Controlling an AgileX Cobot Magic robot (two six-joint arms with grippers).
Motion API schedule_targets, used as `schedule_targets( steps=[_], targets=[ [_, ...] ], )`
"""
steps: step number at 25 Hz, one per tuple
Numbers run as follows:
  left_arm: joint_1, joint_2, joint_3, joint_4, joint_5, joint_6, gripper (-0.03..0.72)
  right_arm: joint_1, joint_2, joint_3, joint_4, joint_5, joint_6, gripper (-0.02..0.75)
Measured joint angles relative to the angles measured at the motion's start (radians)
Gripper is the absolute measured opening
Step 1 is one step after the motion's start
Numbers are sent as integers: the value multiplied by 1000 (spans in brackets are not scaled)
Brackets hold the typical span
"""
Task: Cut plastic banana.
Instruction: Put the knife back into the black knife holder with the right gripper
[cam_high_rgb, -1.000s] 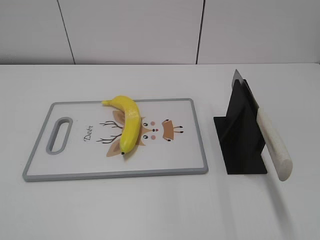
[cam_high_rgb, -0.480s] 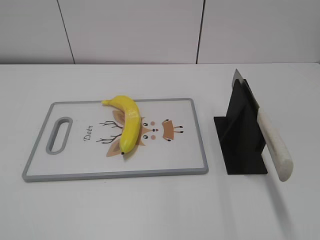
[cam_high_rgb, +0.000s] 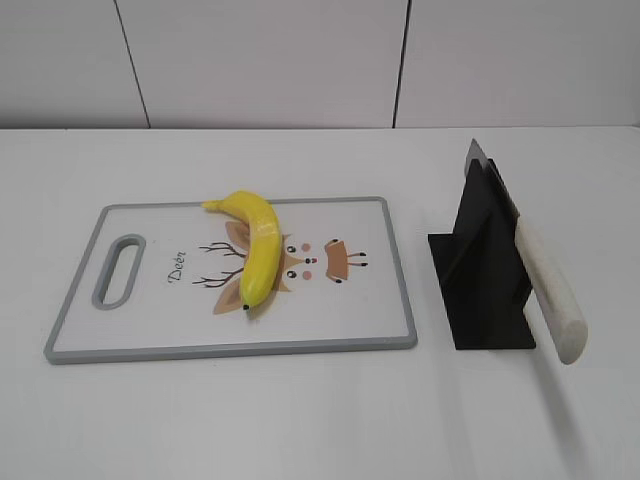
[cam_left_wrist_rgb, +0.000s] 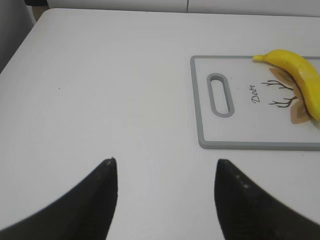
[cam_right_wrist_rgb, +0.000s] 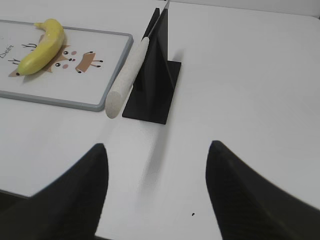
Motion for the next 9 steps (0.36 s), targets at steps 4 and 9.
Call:
schedule_targets(
  steps=[4, 9],
  targets=[
    [0, 0, 0, 0, 0, 0, 580, 0, 0, 0, 0, 0, 0, 475],
    [0, 0, 0, -1, 0, 0, 580, 0, 0, 0, 0, 0, 0, 475]
  ],
)
